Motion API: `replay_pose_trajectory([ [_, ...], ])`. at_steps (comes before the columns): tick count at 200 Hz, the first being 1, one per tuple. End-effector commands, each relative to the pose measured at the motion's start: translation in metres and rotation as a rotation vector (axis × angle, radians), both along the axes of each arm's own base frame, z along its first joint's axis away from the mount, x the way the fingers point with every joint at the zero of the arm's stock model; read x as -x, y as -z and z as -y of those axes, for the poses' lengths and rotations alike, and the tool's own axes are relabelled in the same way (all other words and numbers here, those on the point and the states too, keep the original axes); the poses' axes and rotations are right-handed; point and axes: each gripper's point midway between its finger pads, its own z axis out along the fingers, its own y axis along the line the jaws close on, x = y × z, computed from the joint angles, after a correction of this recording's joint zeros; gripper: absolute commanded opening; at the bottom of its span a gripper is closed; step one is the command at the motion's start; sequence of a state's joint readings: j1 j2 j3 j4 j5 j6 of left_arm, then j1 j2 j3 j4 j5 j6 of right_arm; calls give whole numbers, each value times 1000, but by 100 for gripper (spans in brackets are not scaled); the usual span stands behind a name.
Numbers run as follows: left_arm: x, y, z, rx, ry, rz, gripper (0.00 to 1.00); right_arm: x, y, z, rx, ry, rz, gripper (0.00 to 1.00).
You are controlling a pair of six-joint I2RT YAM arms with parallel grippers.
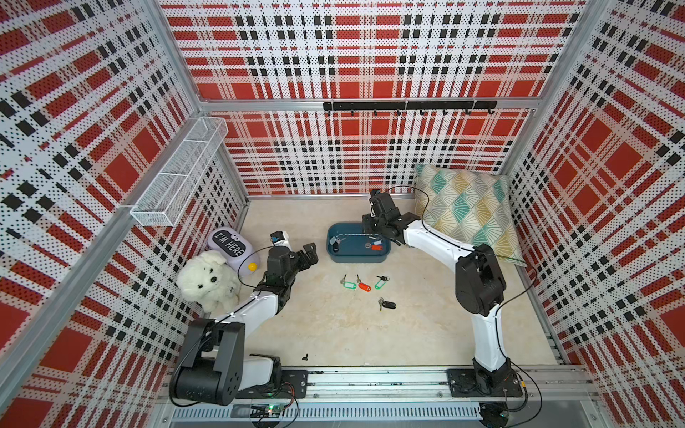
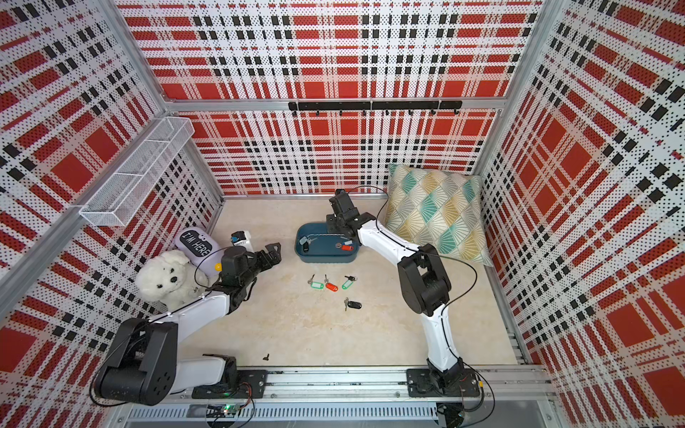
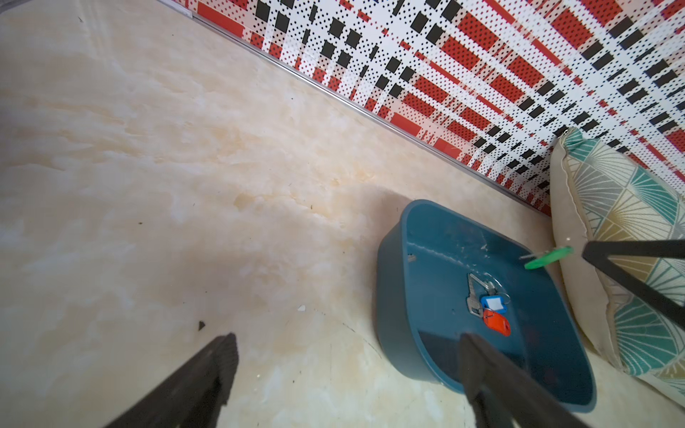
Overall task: Take the keys out of the storage box
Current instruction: Place the key at the center of the board.
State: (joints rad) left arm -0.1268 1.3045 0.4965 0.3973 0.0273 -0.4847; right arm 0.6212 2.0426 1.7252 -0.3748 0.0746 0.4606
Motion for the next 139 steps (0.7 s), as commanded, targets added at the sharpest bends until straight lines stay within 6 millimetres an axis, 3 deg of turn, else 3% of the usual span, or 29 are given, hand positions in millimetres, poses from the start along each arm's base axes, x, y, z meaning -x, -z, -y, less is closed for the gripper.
replay_pose_trajectory([
  [1,-3,-21,4,-3,17,63,99,33,-40,-7,-4,-79,63,0],
  [18,-2,-23,5,-2,18,70,99,68,-45,-12,11,-158,62,0],
  [38,-1,-27,8,-1,25,80,99,118,-37,-22,38,-277,39,0],
  [82,3,-37,18,6,47,107,99,220,17,-37,54,-482,-88,0],
  [112,6,-46,27,6,63,133,99,256,62,-34,65,-533,-189,0],
  [139,9,-52,34,7,77,149,99,263,96,-22,110,-504,-240,0],
])
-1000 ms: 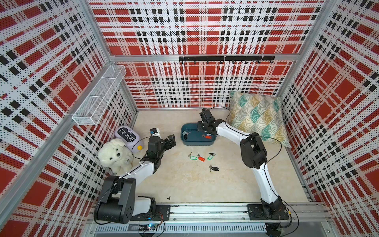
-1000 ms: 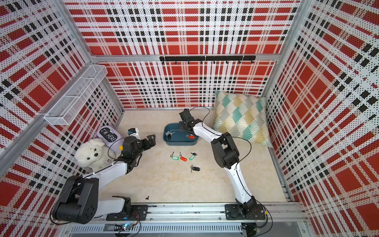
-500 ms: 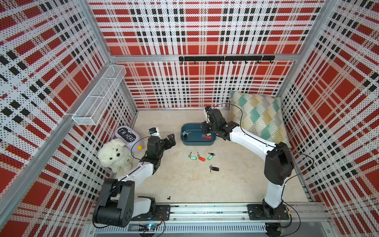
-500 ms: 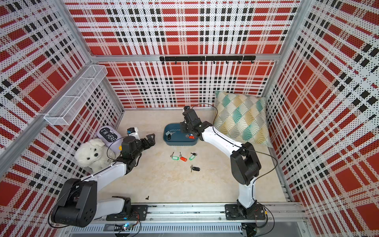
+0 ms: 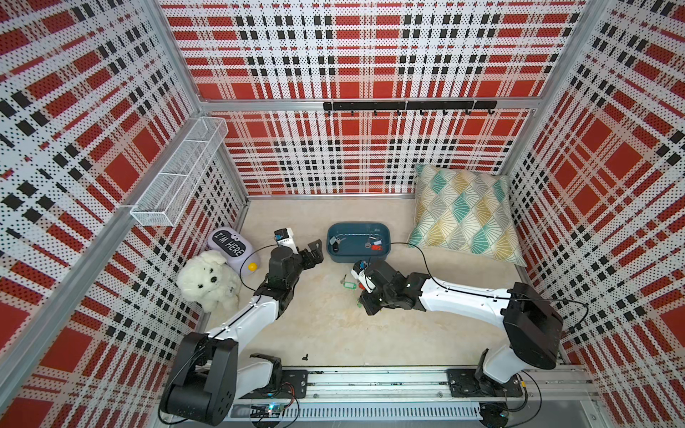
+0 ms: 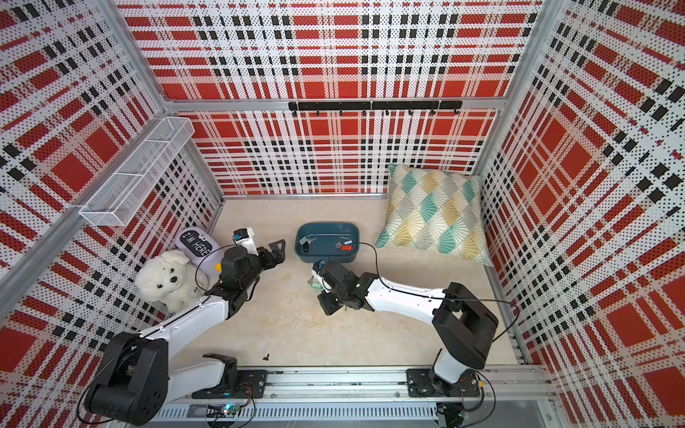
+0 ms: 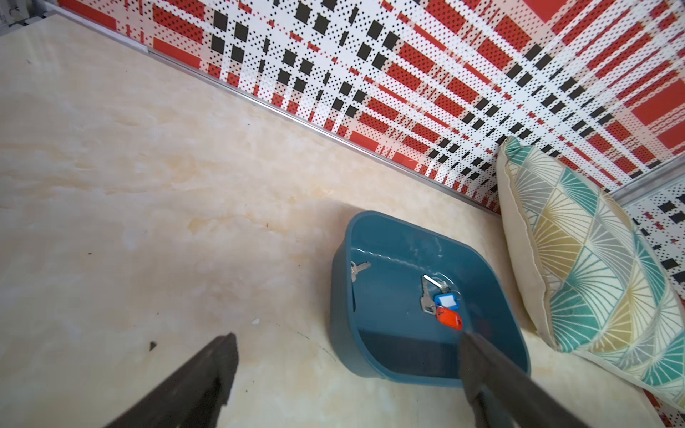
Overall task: Take the keys out of the storage box
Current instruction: Place the key at the center of the board.
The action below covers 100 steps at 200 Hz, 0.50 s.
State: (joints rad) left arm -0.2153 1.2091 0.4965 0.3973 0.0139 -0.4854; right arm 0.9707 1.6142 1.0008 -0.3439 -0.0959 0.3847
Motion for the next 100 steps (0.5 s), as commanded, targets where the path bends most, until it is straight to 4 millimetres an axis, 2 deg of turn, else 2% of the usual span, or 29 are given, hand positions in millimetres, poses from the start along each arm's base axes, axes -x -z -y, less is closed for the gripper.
replay_pose_trajectory([
  [1,0,-17,4,-4,2,54,99,-1,9,-3,-22,20,-5,0],
  [34,2,-18,4,-5,0,56,99,2,31,5,40,22,-20,0],
  [69,3,-18,3,-9,-6,56,99,-12,42,9,113,62,11,0],
  [81,3,-17,2,-11,-8,55,99,-18,40,10,128,83,34,4],
  [95,3,-16,2,-14,-12,52,99,-25,35,8,135,91,60,16],
  [100,3,-16,1,-16,-13,53,99,-27,33,8,134,96,69,18],
])
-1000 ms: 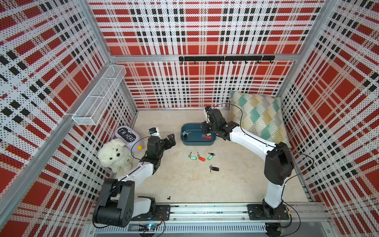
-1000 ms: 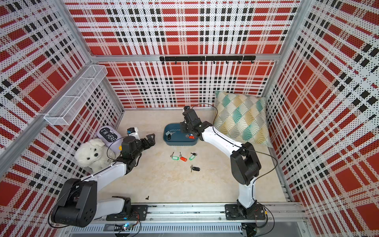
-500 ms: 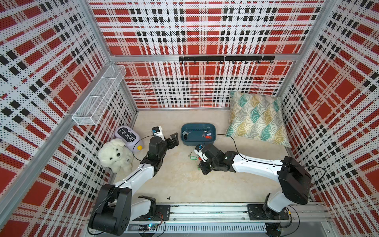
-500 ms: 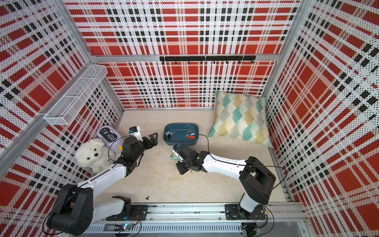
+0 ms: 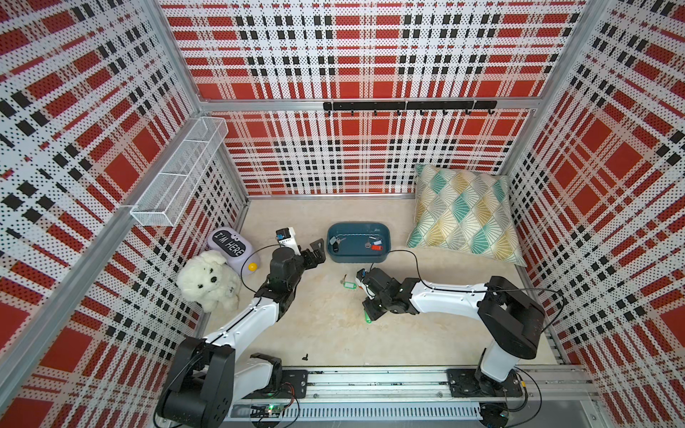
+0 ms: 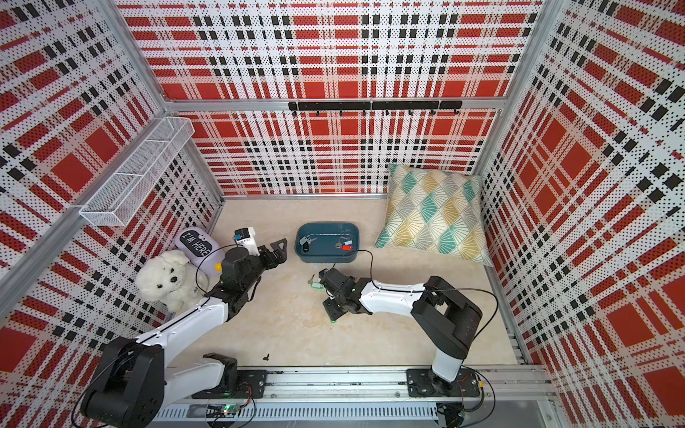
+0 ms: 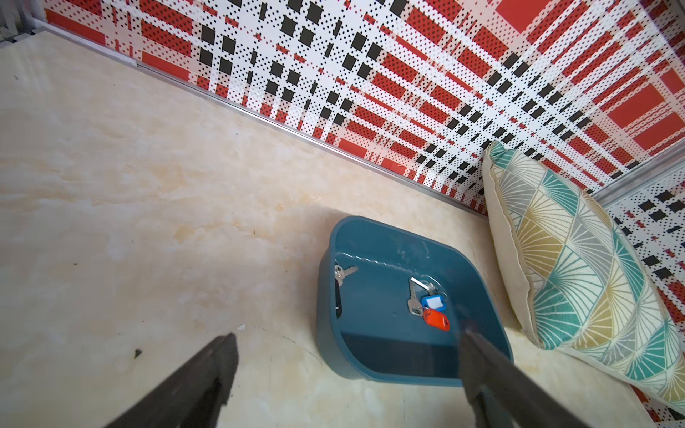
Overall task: Take the keys out of the storage box
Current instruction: Place the key at the center of the board.
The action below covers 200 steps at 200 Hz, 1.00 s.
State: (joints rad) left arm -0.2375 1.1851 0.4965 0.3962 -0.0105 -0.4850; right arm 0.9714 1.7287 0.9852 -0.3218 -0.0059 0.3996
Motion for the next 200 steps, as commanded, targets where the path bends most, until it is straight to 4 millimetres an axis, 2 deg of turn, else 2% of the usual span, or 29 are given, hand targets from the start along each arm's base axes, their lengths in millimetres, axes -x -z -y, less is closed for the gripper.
replay_pose_trajectory([
  [1,0,-8,-3,-14,-13,28,99,-18,-15,-6,9,32,77,18],
  [9,0,-8,-3,-15,-13,29,99,-21,-18,-6,10,36,88,21],
  [21,0,-7,-3,-21,-15,26,99,-23,-21,-5,23,32,97,31],
  [32,0,-6,-4,-27,-18,25,99,-25,-25,-1,43,32,111,34],
  [37,0,-7,-5,-29,-20,26,99,-25,-28,0,51,27,119,39],
  [47,0,-7,-6,-33,-23,27,99,-27,-38,2,63,16,139,52],
  [66,0,-8,-7,-37,-24,29,99,-37,-63,0,69,0,208,62],
  [75,0,-9,-8,-39,-26,32,99,-45,-74,-2,68,-9,252,70],
  [87,1,-10,-10,-42,-34,36,99,-62,-86,-4,68,-1,308,88],
  [104,3,-11,-13,-46,-44,41,99,-90,-92,-8,52,0,349,94],
  [113,3,-13,-14,-45,-47,45,99,-103,-89,-15,32,-22,343,99],
  [131,4,-13,-16,-46,-50,47,99,-129,-81,-24,39,-55,354,100],
  [150,4,-13,-18,-50,-56,46,99,-146,-71,-33,49,-107,345,100],
  [200,3,-10,-22,-56,-66,39,99,-161,-57,-44,-32,-206,266,90],
])
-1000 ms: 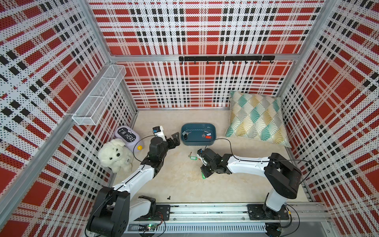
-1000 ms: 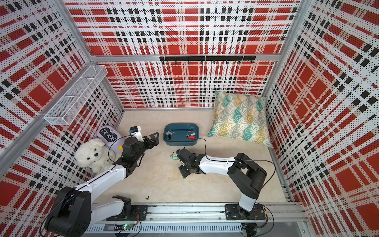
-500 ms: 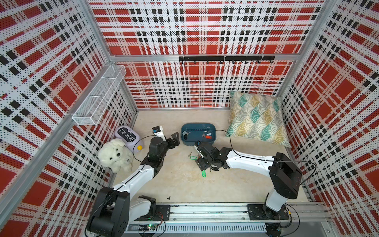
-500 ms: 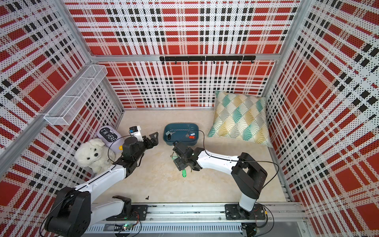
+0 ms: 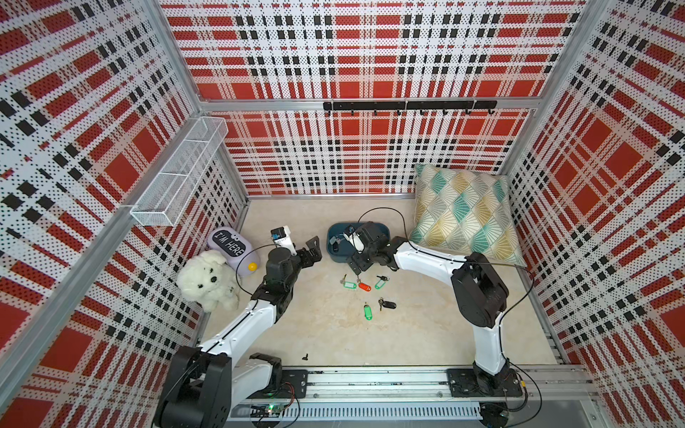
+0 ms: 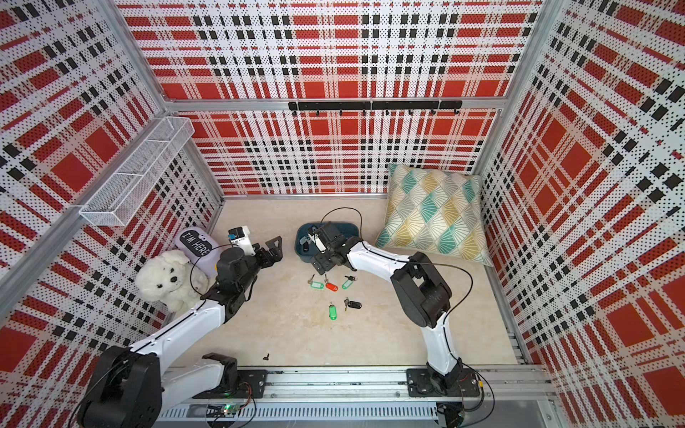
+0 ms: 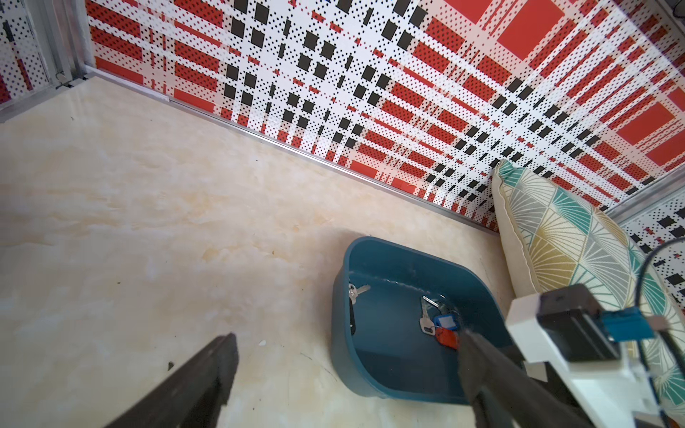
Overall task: Take the keys out of the storage box
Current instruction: Place the key at the center of the board, then adjust the storage box at the center of the board.
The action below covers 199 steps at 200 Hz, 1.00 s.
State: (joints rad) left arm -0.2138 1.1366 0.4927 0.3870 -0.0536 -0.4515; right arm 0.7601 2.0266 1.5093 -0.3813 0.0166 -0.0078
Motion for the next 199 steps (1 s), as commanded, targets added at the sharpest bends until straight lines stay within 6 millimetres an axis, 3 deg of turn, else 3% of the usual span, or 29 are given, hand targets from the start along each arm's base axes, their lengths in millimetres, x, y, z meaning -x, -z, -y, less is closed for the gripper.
replay_pose_trajectory([
  [1,2,4,-5,-20,-11,-6,99,0,-5,-12,-53,-99,-32,90],
  [22,1,5,-6,-22,-13,-8,99,-2,3,-14,-73,-123,-75,80],
  [64,2,4,-7,-20,-17,-6,99,-6,16,-27,-119,-195,-168,49],
  [120,2,3,-10,-26,-27,-6,99,-10,16,-30,-129,-228,-191,31],
  [148,2,3,-10,-26,-29,-4,99,-7,-3,-33,-164,-269,-201,16],
  [199,3,1,-10,-26,-32,0,99,-2,-69,-41,-281,-384,-221,4],
])
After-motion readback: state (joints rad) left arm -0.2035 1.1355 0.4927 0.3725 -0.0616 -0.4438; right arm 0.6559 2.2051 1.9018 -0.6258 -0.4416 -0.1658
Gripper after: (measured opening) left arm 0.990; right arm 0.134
